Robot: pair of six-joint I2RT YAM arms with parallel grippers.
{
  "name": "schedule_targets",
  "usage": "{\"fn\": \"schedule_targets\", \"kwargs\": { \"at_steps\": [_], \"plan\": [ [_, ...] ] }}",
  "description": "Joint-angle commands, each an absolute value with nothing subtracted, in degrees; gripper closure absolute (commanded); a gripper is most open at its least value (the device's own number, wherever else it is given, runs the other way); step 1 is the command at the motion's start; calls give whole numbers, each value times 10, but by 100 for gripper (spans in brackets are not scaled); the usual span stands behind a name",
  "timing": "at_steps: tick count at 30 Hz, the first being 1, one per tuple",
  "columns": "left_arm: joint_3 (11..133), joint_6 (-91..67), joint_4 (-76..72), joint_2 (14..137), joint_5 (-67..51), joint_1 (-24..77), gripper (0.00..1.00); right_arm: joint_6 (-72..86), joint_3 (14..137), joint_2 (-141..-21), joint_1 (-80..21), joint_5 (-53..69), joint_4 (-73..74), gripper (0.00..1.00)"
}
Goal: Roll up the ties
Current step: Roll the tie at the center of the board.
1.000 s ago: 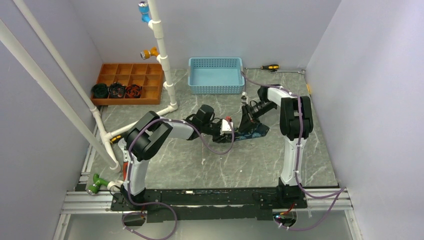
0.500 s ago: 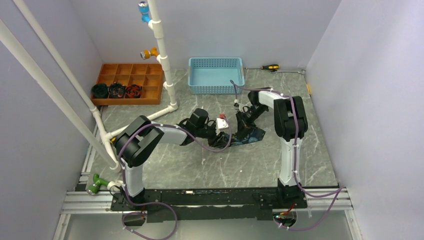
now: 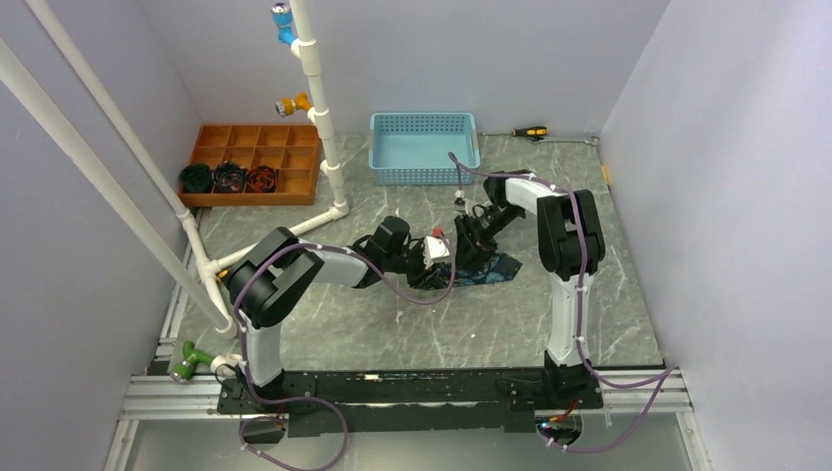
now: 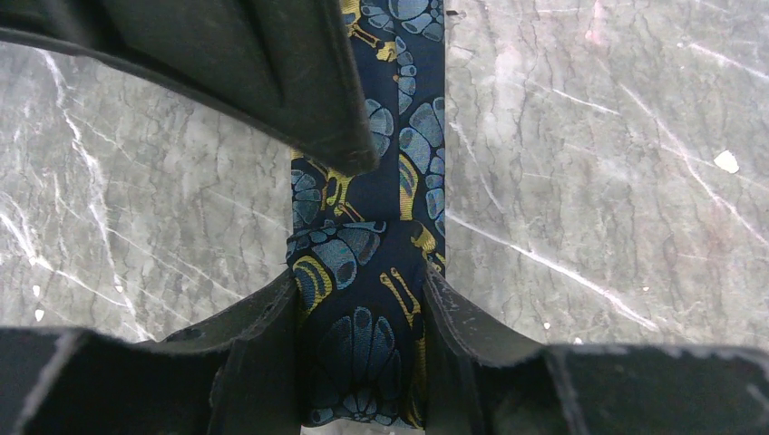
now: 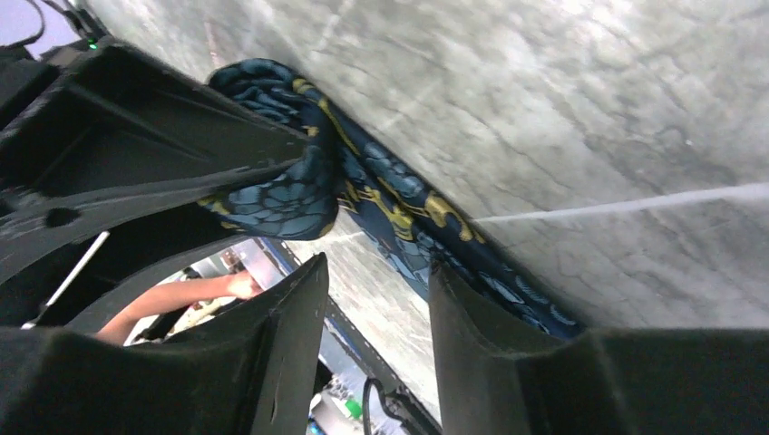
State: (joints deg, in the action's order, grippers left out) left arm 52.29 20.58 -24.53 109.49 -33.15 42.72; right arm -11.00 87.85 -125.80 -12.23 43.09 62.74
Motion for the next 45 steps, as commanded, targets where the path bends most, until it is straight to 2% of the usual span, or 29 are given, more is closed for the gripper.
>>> {"fn": "schedule_targets", "kwargs": {
  "at_steps": [1, 4, 9, 15, 17, 22, 23, 31, 37, 45],
  "plan": [
    [498, 246, -133, 1138, -272, 420, 56, -103, 854, -1188, -121, 532, 571, 49],
    [506, 245, -122, 1141, -275, 422, 56, -63, 821, -1171, -127, 569, 529, 47],
    [507, 244, -115, 1140, -278, 424, 55, -49, 820, -1189, -145, 563, 505, 46],
    [512, 243, -108, 1143, -275, 425, 55, -43, 815, -1208, -176, 512, 485, 50],
    [513, 245, -106, 1143, -276, 425, 55, -43, 811, -1212, -178, 496, 483, 57],
    [524, 243, -100, 1145, -277, 425, 54, -66, 799, -1210, -177, 427, 490, 96],
    [524, 240, -106, 1141, -281, 424, 52, -72, 798, -1214, -176, 412, 495, 100],
    [519, 196, -213, 1110, -351, 423, 22, -98, 788, -1234, -158, 310, 499, 100],
    [563, 175, -241, 1142, -370, 424, 18, -107, 771, -1217, -155, 262, 493, 100],
    [632, 137, -251, 1195, -393, 439, 19, -108, 759, -1204, -156, 253, 471, 100]
  ]
}}
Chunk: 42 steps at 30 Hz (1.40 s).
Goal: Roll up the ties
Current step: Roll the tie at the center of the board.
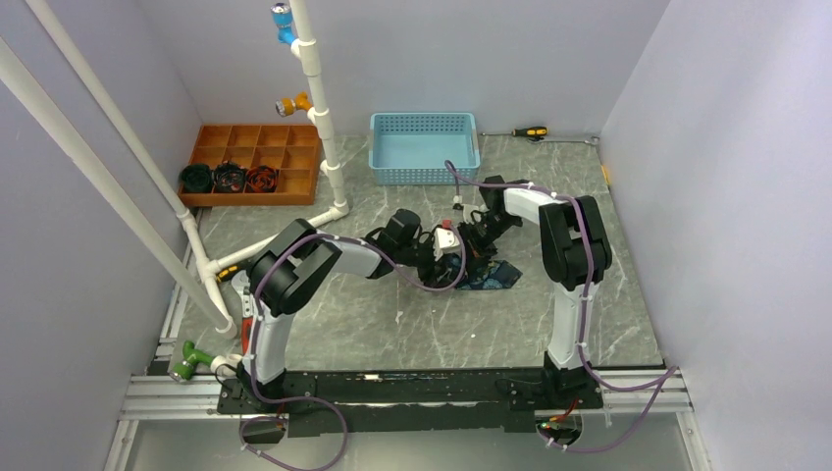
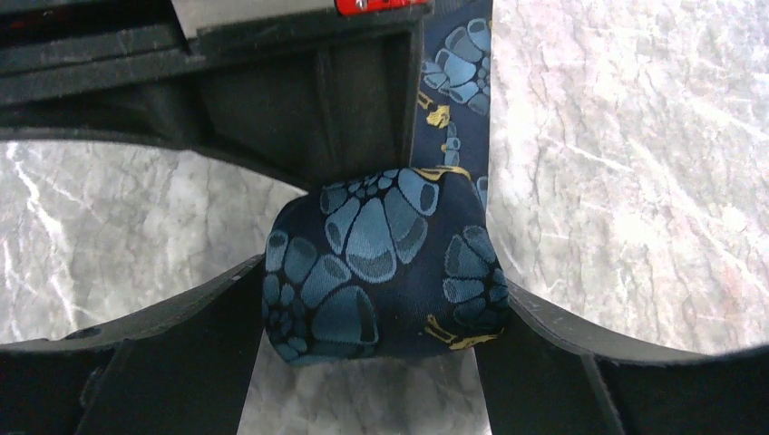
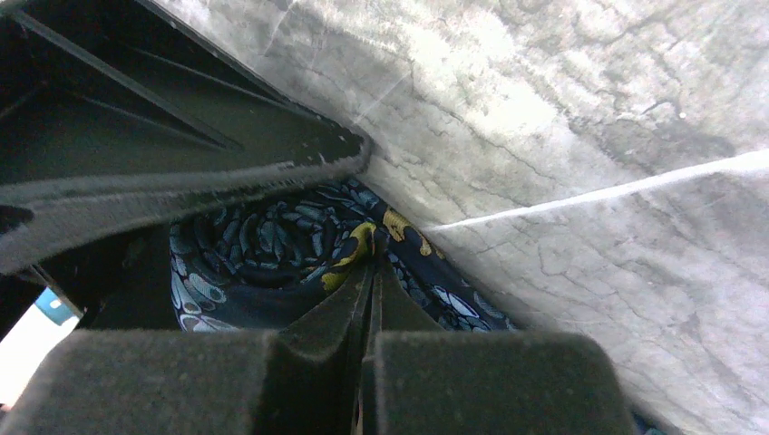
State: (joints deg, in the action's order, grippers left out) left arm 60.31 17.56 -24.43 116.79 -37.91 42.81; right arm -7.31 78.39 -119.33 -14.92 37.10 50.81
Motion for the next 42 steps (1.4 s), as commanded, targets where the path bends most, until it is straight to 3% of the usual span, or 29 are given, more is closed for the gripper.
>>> {"fn": "schedule_targets", "kwargs": {
  "at_steps": [1, 11, 12, 16, 18, 22, 29, 34, 42],
  "plan": [
    [634, 129, -257, 1197, -400, 441, 19, -108, 757, -1203, -156, 253, 470, 100],
    [645, 58, -258, 1216, -437, 446, 24, -111, 755, -1199, -157, 252, 463, 100],
    [644, 46, -260, 1218, -436, 446, 27, -111, 756, -1199, -157, 253, 463, 100],
    [638, 72, -225, 1214, -400, 451, 59, -116, 776, -1192, -152, 280, 481, 100],
    [614, 103, -223, 1205, -389, 452, 65, -115, 798, -1183, -136, 305, 502, 98],
    [575, 174, -199, 1186, -351, 458, 71, -123, 865, -1188, -71, 412, 605, 79],
    [559, 205, -176, 1188, -294, 464, 76, -192, 815, -1152, -30, 477, 724, 78],
    [566, 175, -169, 1189, -293, 461, 75, -139, 760, -1153, -46, 422, 645, 81],
    [576, 133, -175, 1167, -306, 449, 73, -95, 812, -1242, -50, 301, 551, 86]
  ]
}}
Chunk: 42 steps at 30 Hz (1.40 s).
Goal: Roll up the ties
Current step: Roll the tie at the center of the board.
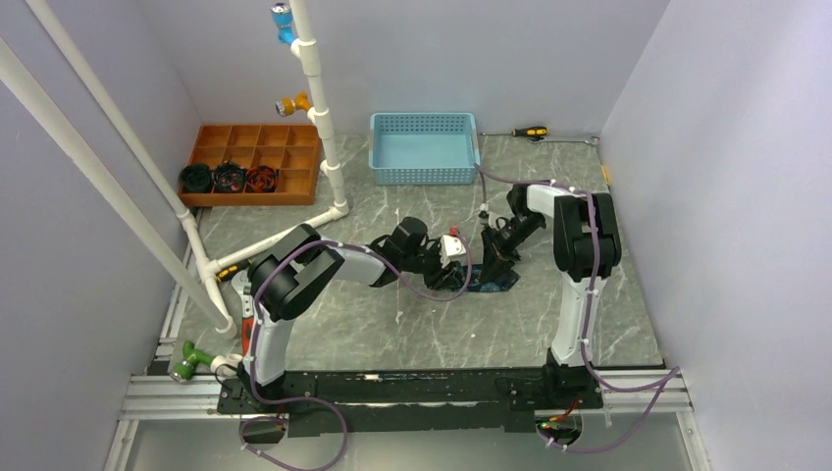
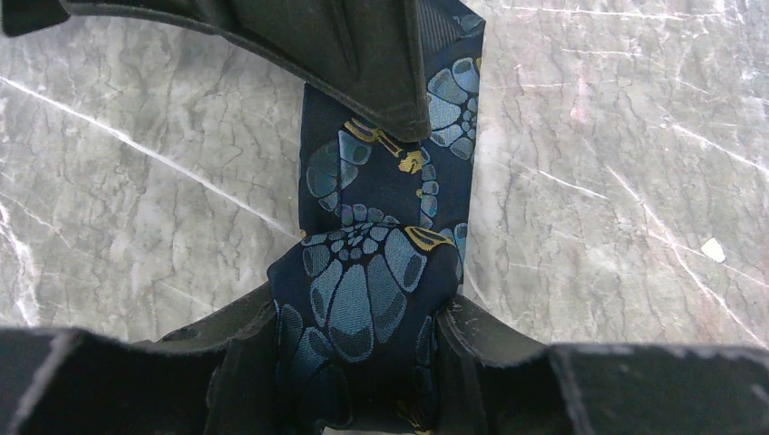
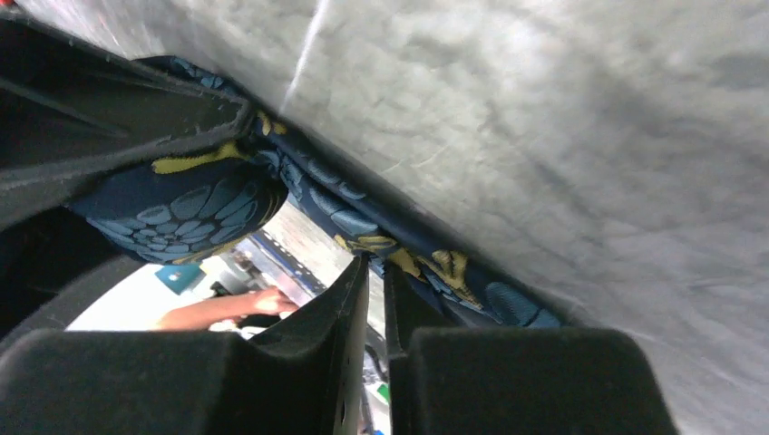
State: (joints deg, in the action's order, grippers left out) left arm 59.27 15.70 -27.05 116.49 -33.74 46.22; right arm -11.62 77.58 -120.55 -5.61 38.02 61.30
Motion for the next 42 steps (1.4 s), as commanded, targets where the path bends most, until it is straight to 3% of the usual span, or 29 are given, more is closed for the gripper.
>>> {"fn": "schedule_targets", "kwargs": {
  "at_steps": [1, 9, 16, 25, 28, 31, 37, 40, 42],
  "plan": [
    [569, 126, -189, 1158, -318, 443, 73, -95, 824, -1251, -50, 287, 549, 87],
    [575, 150, -233, 1106, -343, 425, 69, -119, 934, -1327, -58, 266, 583, 91],
    [566, 207, -253, 1098, -382, 424, 63, -134, 917, -1327, -70, 255, 576, 92],
    [552, 314, -119, 1155, -348, 434, 63, -139, 922, -1322, -73, 255, 576, 89],
    [575, 289, -73, 1180, -308, 434, 63, -156, 921, -1302, -72, 305, 584, 78],
    [576, 279, -62, 1190, -306, 436, 62, -183, 910, -1262, -71, 376, 597, 54],
    [577, 284, -48, 1203, -283, 452, 56, -185, 879, -1187, -66, 489, 620, 32],
    [575, 287, -47, 1202, -281, 455, 55, -141, 838, -1159, -73, 552, 588, 27],
    [574, 287, -47, 1200, -279, 456, 54, -101, 814, -1152, -82, 570, 550, 30]
  ]
}}
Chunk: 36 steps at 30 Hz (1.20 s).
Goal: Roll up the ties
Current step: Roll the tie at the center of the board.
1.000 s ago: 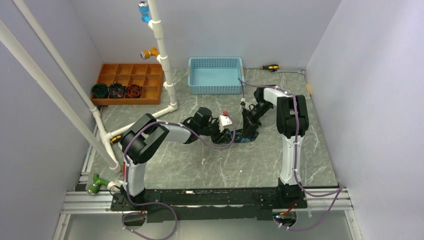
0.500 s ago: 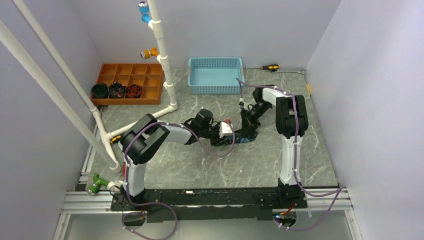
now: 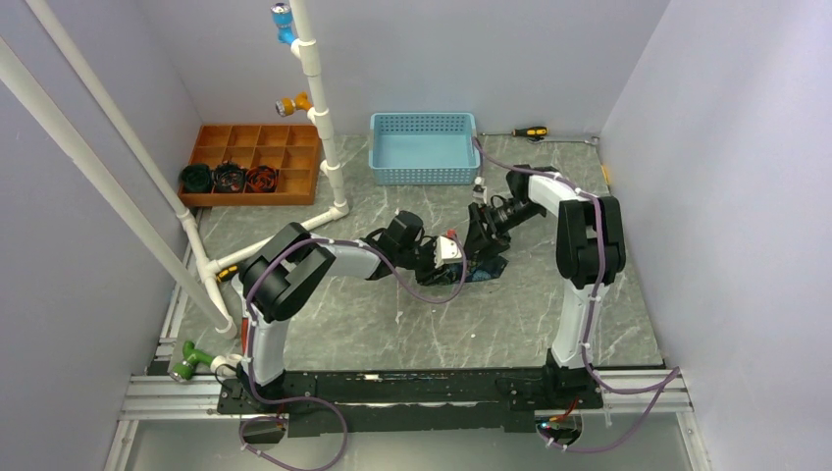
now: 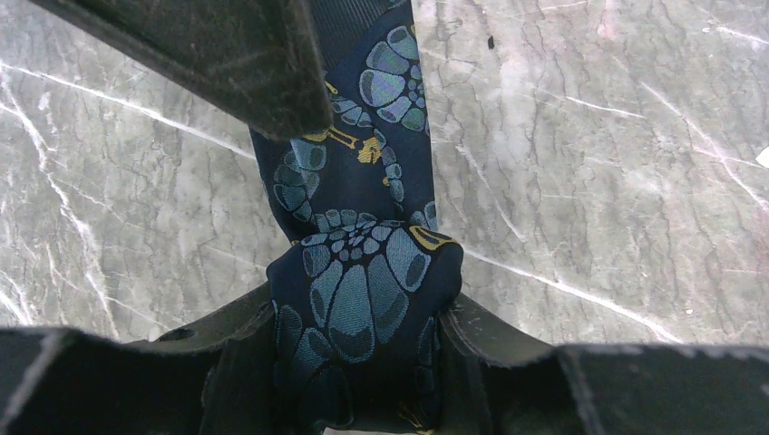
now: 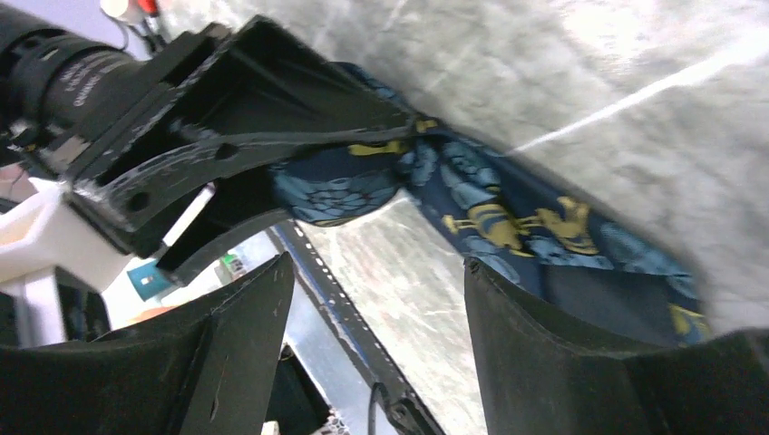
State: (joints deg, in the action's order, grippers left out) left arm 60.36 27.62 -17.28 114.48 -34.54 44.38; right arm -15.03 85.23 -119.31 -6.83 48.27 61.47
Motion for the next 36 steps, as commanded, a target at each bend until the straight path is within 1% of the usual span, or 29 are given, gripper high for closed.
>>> {"fn": "schedule_targets", "kwargs": {
  "at_steps": [1, 4, 7, 9, 11, 12, 14, 16, 17, 18, 25, 27, 31, 36],
  "plan": [
    [574, 288, -46, 1200, -279, 456, 54, -86, 805, -1152, -86, 572, 532, 33],
    [572, 288, -45, 1199, -278, 455, 51, -47, 786, -1152, -100, 567, 481, 41],
    [571, 289, -48, 1199, -279, 455, 50, -26, 777, -1156, -119, 546, 451, 45],
    [567, 291, -53, 1197, -285, 455, 50, -3, 762, -1154, -126, 538, 410, 46],
    [568, 292, -51, 1198, -288, 456, 50, 20, 756, -1157, -132, 522, 384, 49],
    [567, 293, -50, 1197, -288, 455, 50, 24, 753, -1159, -134, 519, 379, 54],
    [567, 297, -48, 1196, -289, 455, 50, 19, 748, -1161, -133, 510, 376, 68],
    [568, 299, -46, 1192, -293, 455, 48, 6, 744, -1164, -132, 503, 391, 86],
    [569, 297, -46, 1189, -296, 454, 47, -12, 743, -1167, -131, 494, 402, 97],
    [570, 294, -49, 1185, -303, 451, 44, -22, 742, -1169, -130, 483, 413, 100],
    [600, 226, -115, 1155, -359, 441, 20, -60, 746, -1196, -114, 393, 453, 100],
    [607, 207, -141, 1150, -379, 441, 15, -57, 756, -1207, -104, 376, 461, 100],
    [627, 178, -188, 1159, -402, 445, 13, -55, 769, -1212, -95, 346, 464, 100],
    [667, 162, -207, 1194, -417, 448, 16, -52, 777, -1217, -95, 325, 458, 100]
  ]
}}
